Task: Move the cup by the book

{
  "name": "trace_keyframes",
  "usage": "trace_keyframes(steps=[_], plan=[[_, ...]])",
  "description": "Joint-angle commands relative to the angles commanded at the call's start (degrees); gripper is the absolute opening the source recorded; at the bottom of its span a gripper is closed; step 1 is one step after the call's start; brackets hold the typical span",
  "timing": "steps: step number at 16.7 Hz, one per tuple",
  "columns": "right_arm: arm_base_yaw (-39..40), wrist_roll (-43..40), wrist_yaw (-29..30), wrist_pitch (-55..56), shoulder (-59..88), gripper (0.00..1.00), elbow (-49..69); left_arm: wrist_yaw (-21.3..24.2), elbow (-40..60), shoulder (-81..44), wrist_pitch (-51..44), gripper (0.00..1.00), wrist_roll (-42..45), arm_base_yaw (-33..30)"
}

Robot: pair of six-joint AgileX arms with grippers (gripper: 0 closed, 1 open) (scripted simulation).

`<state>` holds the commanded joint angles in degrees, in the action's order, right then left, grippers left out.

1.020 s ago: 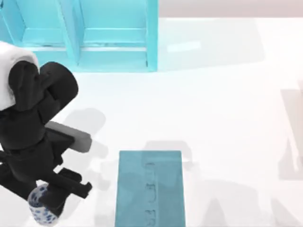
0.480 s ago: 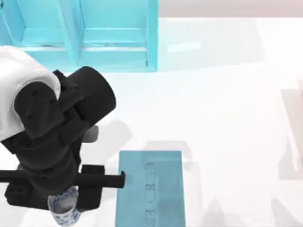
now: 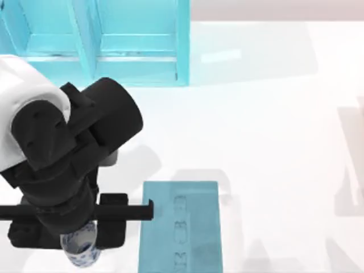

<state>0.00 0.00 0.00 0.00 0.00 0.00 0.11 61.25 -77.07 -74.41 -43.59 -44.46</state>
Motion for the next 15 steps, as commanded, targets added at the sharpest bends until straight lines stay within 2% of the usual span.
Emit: trace_keyframes(steps=[3,9,14,15], plan=[[0.00,0.00,0.00,0.00,0.00,1.00,0.00,-0.21,-2.01,-0.36,2.31,0.00,-0.13,0.22],[0.00,0.00,0.00,0.00,0.00,1.00,0.00,-0.06,-11.62,-1.96,14.24,0.00,0.09,0.10],[0.00,0.00,0.00,0.00,0.00,1.00,0.00,-0.08,-12.87,-2.21,15.56,0.00,0.14,0.03],[0.00,0.00,0.00,0.00,0.00,1.00,0.00,-0.08,-12.87,-2.21,15.56,0.08,0.14,0.03]])
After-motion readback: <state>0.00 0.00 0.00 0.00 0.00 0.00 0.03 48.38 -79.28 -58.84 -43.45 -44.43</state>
